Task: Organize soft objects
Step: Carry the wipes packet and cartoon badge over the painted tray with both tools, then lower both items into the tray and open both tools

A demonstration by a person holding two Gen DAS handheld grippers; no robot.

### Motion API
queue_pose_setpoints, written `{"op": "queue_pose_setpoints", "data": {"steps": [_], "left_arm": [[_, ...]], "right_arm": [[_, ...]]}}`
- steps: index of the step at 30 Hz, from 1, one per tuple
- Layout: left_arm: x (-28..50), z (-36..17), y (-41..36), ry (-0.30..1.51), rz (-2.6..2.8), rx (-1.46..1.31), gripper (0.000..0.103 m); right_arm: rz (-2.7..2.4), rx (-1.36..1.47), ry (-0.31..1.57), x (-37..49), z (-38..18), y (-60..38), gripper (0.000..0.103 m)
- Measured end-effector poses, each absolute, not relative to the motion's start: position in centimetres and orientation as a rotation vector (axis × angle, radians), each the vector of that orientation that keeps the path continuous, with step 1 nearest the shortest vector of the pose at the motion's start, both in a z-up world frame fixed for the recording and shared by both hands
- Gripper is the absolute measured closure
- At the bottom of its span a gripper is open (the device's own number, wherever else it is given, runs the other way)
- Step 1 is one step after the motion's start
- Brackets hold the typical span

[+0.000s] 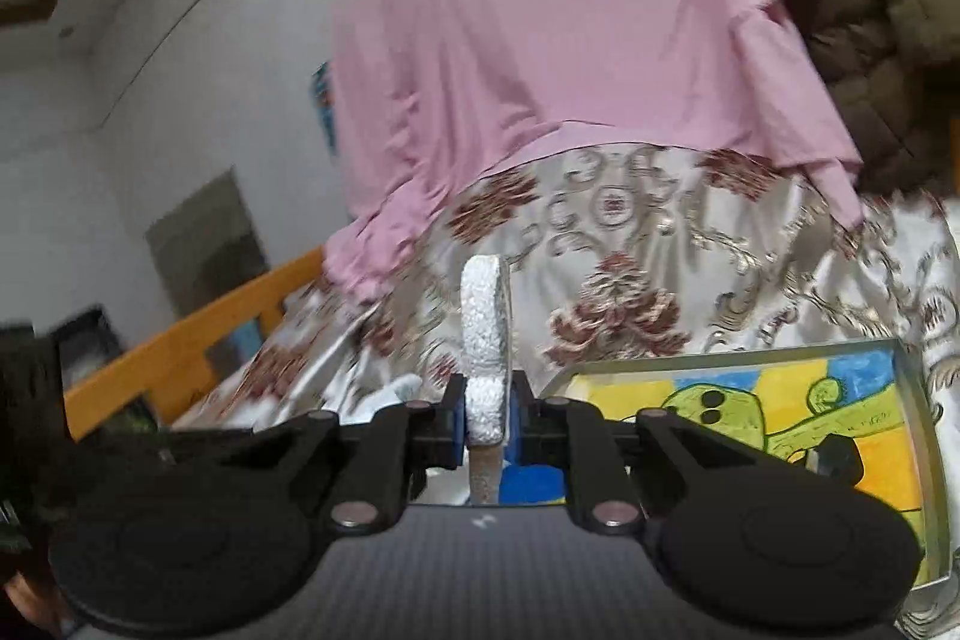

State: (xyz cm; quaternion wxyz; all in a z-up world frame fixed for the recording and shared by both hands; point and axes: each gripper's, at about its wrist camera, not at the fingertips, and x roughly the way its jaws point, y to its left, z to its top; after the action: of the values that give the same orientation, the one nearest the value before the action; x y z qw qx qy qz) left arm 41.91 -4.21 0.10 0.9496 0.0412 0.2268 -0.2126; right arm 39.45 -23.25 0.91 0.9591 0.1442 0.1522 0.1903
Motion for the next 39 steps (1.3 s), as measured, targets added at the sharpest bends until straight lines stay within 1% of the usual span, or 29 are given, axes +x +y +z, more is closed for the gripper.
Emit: {"op": "queue_pose_setpoints", "data": {"steps": [3, 8, 15, 22, 28, 33, 35, 39], "left_arm": [[44.8, -1.3, -5.8, 0.491, -0.436, 0.096, 0.061], [47.3, -3.6, -7.2, 0.529, -0.434, 0.12, 0.061], [49.3, -5.9, -8.4, 0.629, -0.407, 0.101, 0.061], [49.8, -6.7, -9.5, 0.676, -0.391, 0.099, 0.06], [50.0, -7.1, -10.2, 0.704, -0.378, 0.114, 0.06], [50.2, -7.4, -10.2, 0.717, -0.37, 0.107, 0.059], [50.2, -7.4, -10.1, 0.725, -0.366, 0.102, 0.059], [50.4, -7.3, -10.1, 0.743, -0.354, 0.101, 0.057]], "right_arm": [[0.35, 0.36, 0.333, 41.7, -0.2, -25.0, 0.089], [0.295, 0.457, 0.406, 44.1, -2.1, -27.3, 0.089], [0.189, 0.498, 0.528, 46.0, -4.4, -29.2, 0.089], [0.147, 0.528, 0.578, 46.1, -5.5, -30.0, 0.088], [0.114, 0.532, 0.619, 46.4, -6.0, -30.1, 0.08], [0.09, 0.539, 0.638, 46.6, -6.3, -30.3, 0.078], [0.083, 0.532, 0.64, 46.5, -6.3, -30.3, 0.074], [0.068, 0.52, 0.648, 46.5, -6.2, -30.2, 0.07]]}}
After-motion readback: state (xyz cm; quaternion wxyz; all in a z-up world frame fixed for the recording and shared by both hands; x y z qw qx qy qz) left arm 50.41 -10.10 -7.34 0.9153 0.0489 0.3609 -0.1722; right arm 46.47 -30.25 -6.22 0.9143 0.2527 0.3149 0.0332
